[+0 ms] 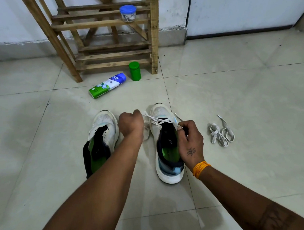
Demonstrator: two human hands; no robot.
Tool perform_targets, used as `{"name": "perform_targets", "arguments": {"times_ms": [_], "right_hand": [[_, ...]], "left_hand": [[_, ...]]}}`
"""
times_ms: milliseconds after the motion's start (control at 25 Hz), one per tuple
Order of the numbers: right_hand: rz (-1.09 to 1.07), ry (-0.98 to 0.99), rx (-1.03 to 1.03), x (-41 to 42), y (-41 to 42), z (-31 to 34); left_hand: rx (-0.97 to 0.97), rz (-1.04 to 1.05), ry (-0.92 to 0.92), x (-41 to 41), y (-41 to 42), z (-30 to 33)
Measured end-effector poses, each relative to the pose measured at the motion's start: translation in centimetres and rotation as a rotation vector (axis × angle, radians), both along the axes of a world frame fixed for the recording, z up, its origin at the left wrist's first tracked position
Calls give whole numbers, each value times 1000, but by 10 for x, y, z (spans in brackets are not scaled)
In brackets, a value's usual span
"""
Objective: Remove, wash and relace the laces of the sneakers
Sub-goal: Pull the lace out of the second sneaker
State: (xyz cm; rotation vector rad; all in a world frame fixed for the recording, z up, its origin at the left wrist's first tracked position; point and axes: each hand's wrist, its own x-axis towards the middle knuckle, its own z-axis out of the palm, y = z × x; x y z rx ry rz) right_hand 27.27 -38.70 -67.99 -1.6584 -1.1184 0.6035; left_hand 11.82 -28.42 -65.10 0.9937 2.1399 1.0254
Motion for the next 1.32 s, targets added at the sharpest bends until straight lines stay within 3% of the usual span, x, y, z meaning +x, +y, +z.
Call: {"name": "perform_targets", "arguments": {"times_ms": [80, 160, 280, 360, 520, 640, 720, 800, 880, 960, 1040, 1200, 1240, 1320], "right_hand": [[9, -2, -4, -1, -1, 1], [13, -20, -5, -3, -1, 1], [14, -21, -8, -4, 1, 0], [17, -8, -5, -4, 1, 1], [-5, 39, -7, -3, -1, 2], [-17, 77, -17, -5, -1, 3], [-27, 80, -26, -5, -1, 3], [-26, 80, -21, -7, -2, 4], [-21, 76, -18, -8, -1, 4], [-19, 75, -20, -9, 0, 4], [-20, 70, -20, -9, -1, 3], [-10, 86, -30, -5, -2, 2], [-8, 90, -33, -5, -2, 2], [-8, 88, -30, -5, -3, 3]], "left_hand": [[35, 67, -141, -6, -4, -4], [115, -138, -162, 7, -12, 3], [73, -749, 198, 30, -16, 2], [-19, -925, 444, 38, -11, -1], [27, -863, 498, 37, -5, 1], [132, -299, 225, 8, 3, -5], [46, -74, 119, -10, 3, -7], [168, -187, 188, -13, -2, -6], [299, -497, 223, -2, -6, 2], [217, -819, 319, 16, -8, 2], [99, -975, 396, 27, -5, -3], [105, -914, 381, 25, -3, -10], [140, -839, 371, 22, -5, -11], [160, -460, 200, 11, -4, -17]]}}
